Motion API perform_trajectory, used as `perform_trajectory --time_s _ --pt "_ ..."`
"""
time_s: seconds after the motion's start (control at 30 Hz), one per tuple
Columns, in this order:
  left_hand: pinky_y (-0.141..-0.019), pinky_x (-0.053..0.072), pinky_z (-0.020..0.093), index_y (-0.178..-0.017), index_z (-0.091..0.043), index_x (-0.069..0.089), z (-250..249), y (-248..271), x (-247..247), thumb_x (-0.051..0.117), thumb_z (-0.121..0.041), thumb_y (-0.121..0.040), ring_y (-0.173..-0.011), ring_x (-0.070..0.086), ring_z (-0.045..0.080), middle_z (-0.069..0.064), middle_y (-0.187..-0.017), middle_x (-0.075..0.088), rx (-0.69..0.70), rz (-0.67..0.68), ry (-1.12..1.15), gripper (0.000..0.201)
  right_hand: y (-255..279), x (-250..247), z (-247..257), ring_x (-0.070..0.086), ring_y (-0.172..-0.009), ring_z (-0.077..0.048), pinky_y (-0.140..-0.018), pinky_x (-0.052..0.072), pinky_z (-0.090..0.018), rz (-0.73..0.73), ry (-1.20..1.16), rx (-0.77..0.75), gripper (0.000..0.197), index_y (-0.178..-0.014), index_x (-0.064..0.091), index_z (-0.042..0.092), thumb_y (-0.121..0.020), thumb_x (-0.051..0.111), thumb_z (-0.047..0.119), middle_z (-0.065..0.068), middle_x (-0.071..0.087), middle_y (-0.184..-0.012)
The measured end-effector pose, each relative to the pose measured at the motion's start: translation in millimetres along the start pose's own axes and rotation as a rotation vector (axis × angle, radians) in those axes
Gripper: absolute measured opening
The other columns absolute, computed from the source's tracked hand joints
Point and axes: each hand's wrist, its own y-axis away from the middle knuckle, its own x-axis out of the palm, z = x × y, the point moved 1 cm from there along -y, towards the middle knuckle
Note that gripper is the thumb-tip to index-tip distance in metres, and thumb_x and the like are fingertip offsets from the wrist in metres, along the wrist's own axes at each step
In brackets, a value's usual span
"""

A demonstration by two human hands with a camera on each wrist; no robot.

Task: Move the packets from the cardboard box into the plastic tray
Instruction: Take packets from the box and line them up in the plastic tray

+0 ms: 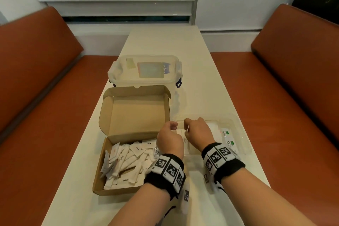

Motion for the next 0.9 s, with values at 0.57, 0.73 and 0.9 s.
perform_trajectory --time_s 0.57,0.73,0.9 --pt "-0.068 0.038 0.022 -0.102 -0.020 0.063 -3.0 3.3 -1.8 0.042 0.017 -0.074 -0.091 0.054 0.010 -0.006 -0.105 0.063 -0.005 0.043 -0.046 0.051 4.4 2.5 2.8 0.032 -0.122 -0.030 -0.095 0.030 -0.043 0.058 0.535 -0.116 0.026 -0.105 0.067 0.014 -0.086 0.051 0.020 -0.009 0.045 -0.135" --pt "-0.070 0.039 0.023 -0.103 -0.020 0.064 -2.3 3.6 -0.5 0.042 0.017 -0.074 -0.096 0.058 0.014 -0.006 -0.107 0.064 -0.010 0.035 -0.059 0.052 7.7 0.0 1.2 0.033 -0.121 -0.030 -0.092 0.032 -0.041 0.070 0.500 -0.085 0.027 -0.107 0.067 0.015 -0.085 0.053 0.022 -0.007 0.045 -0.134" --pt "-0.071 0.041 0.024 -0.103 -0.020 0.064 -2.8 5.2 -0.7 0.043 0.017 -0.076 -0.098 0.058 0.014 -0.007 -0.109 0.064 -0.030 0.030 -0.055 0.050 12.7 3.0 3.1 0.033 -0.123 -0.030 -0.097 0.032 -0.042 0.067 0.508 -0.078 0.026 -0.107 0.067 0.014 -0.086 0.052 0.018 -0.008 0.045 -0.134"
